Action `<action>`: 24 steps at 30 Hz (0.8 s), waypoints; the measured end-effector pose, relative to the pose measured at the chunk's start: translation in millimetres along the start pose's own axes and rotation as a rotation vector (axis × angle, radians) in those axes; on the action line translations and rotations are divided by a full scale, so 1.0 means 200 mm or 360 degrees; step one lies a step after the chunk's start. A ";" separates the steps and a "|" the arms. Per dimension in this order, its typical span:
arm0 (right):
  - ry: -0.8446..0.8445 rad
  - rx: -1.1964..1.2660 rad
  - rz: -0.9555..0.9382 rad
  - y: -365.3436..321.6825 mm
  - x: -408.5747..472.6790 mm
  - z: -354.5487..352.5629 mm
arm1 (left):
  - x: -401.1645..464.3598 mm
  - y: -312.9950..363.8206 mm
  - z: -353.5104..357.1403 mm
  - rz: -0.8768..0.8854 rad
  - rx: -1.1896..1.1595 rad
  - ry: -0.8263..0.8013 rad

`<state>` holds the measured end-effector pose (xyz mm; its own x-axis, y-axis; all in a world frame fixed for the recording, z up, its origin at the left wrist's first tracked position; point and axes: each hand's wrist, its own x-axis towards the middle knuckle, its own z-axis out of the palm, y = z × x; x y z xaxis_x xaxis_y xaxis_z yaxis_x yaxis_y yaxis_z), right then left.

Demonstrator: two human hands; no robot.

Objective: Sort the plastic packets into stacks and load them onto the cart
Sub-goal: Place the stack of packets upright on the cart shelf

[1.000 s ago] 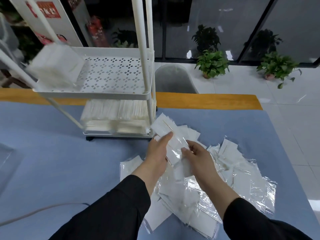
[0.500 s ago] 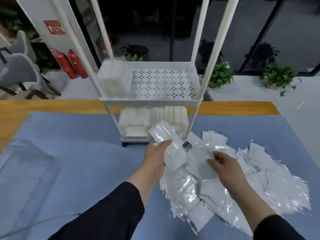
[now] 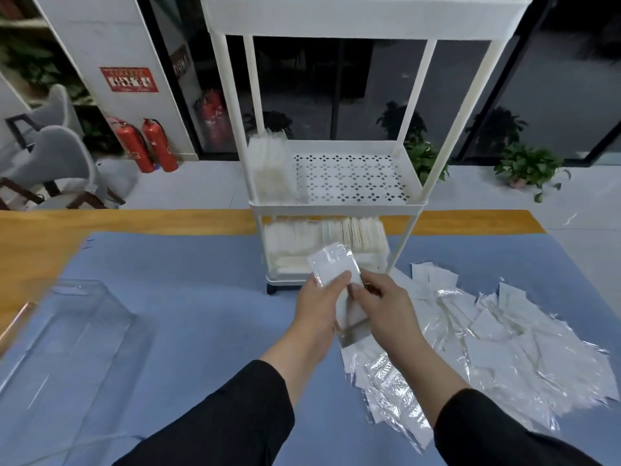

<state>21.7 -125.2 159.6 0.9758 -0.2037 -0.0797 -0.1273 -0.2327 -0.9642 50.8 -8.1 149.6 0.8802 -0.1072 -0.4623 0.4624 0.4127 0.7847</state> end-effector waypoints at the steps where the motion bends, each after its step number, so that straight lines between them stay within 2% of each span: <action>1: -0.0015 0.0014 0.0023 0.02 -0.02 0.02 | 0.00 0.00 -0.01 0.0005 -0.0020 0.0036; 4: -0.0060 0.0023 0.0140 0.07 -0.07 0.06 | 0.00 0.00 -0.04 0.0020 -0.0011 0.0108; 10: -0.0163 -0.0011 0.0165 0.10 -0.12 0.08 | -0.05 0.00 -0.05 0.0113 0.0278 -0.0061; 15: -0.0232 0.0071 0.0126 0.07 -0.12 0.06 | -0.06 0.03 -0.08 0.0099 0.0150 -0.0095; 22: -0.0191 0.0803 0.0379 0.08 -0.10 0.05 | -0.05 0.09 -0.11 0.0043 -0.0279 -0.0271; 24: -0.0193 0.0907 0.0432 0.10 -0.09 0.07 | -0.06 0.08 -0.12 0.0000 -0.0287 -0.0359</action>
<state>3.9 -113.4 137.6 0.9395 -0.0678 -0.3358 -0.2907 0.3609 -0.8862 46.2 22.2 157.8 0.8910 -0.2976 -0.3428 0.4538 0.5648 0.6893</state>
